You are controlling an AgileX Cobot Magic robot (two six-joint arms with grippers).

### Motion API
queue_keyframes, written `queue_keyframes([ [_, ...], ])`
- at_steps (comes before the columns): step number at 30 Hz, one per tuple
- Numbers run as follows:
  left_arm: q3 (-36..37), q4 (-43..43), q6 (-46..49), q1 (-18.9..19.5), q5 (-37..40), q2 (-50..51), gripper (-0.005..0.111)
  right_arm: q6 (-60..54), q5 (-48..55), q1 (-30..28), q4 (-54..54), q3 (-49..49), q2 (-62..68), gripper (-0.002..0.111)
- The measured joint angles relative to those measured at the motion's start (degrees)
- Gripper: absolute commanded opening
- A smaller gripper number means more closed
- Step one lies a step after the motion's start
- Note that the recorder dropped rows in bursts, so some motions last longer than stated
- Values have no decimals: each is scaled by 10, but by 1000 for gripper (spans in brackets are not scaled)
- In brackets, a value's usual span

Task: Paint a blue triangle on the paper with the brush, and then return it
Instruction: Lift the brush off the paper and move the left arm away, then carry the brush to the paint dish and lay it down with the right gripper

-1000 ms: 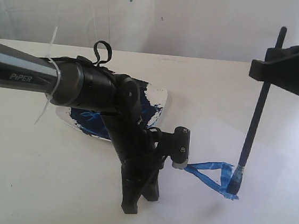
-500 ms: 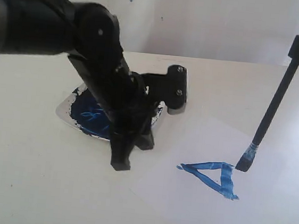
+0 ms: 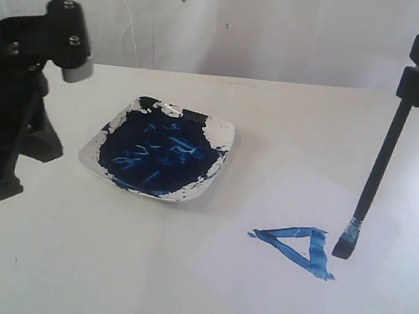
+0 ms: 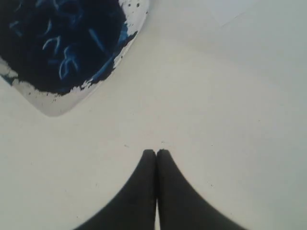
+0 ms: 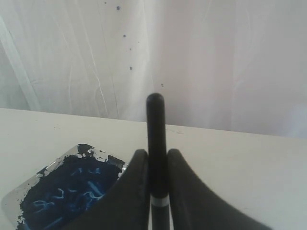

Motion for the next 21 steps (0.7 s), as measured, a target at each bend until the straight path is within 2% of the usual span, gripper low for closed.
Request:
queue_keyframes([
  [4,45,0,-36,21,-22,-48,0,0,6,0,0,0,0,0],
  [13,97,-22,-54,26,-29,-80,0,9,16,0,8,0,0,0],
  [18,98,-67,-54,26,-29,-80,0,51,2,0,94,0,0,0],
  [21,98,-74,-54,26,-29,-80,0,85,-54,0,161,0,3,0],
])
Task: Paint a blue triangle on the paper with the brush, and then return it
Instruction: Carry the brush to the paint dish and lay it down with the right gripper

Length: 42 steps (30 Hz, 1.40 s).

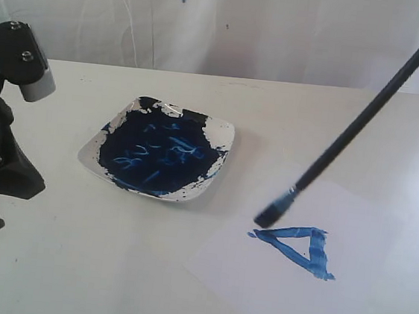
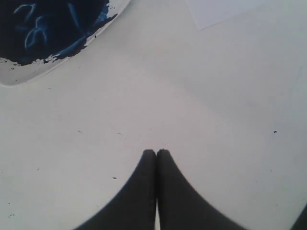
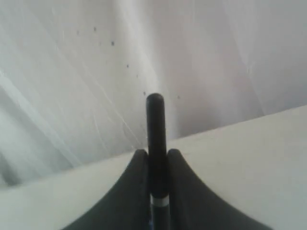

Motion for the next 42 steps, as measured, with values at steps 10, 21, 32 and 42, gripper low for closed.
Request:
queue_keyframes([
  [10,0,-1,-1,0,1,0,0,192,-116,0,64,-6,96,0],
  [21,0,-1,-1,0,11,0,0,313,-136,22,62,-68,244,0],
  [32,0,-1,-18,0,28,0,0,459,-176,59,17,-164,378,0],
  [42,-9,106,-145,0,37,-58,0,739,-193,59,-202,-203,520,0],
])
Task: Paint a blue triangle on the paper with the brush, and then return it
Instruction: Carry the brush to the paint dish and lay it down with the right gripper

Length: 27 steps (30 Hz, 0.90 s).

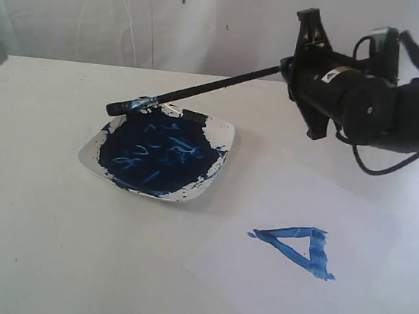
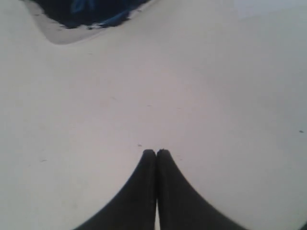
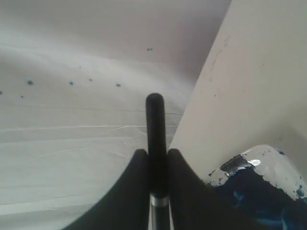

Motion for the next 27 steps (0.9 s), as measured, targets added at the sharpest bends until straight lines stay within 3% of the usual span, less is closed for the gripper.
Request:
queue_keyframes([
  [5,-1,61,-67,0,-5,-41,0,79,-44,0,-49,-16,66,0],
  [18,-1,67,-84,0,-7,-46,0,241,-59,0,-184,-62,181,0],
  [27,-1,67,-84,0,-7,-46,0,265,-62,0,-196,-67,215,0],
])
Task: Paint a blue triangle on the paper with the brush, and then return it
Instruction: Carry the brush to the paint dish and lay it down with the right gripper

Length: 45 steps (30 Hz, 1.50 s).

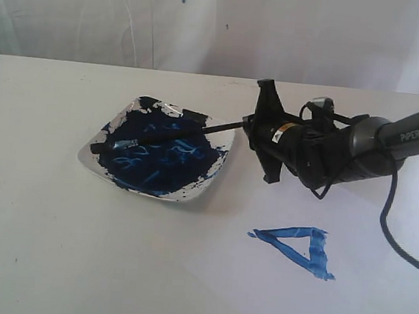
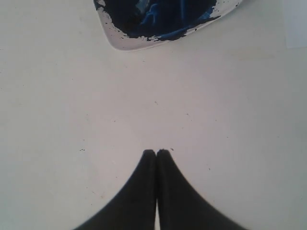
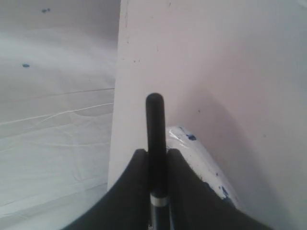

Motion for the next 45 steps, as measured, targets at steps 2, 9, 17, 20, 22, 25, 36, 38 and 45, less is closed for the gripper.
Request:
queue_keyframes([
  [2,0,0,0,0,0,0,0,0,10,0,0,0,1,0],
  [9,0,0,-1,0,0,0,0,0,35,0,0,0,3,0],
  [17,0,0,-2,0,0,0,0,-34,-5,-2,73,0,26,0],
  [20,0,0,-2,0,0,0,0,-69,-26,-12,90,-1,30,0],
  [22,0,0,-2,0,0,0,0,-79,-27,-16,92,-3,30,0],
  [25,0,0,-2,0,0,0,0,-94,-27,-16,93,-3,30,0],
  [36,0,0,-2,0,0,0,0,-145,-27,-16,108,-3,34,19],
  [38,0,0,-2,0,0,0,0,-145,-27,-16,109,-3,38,26],
  [45,0,0,-2,0,0,0,0,-145,-29,-16,109,-3,41,43],
])
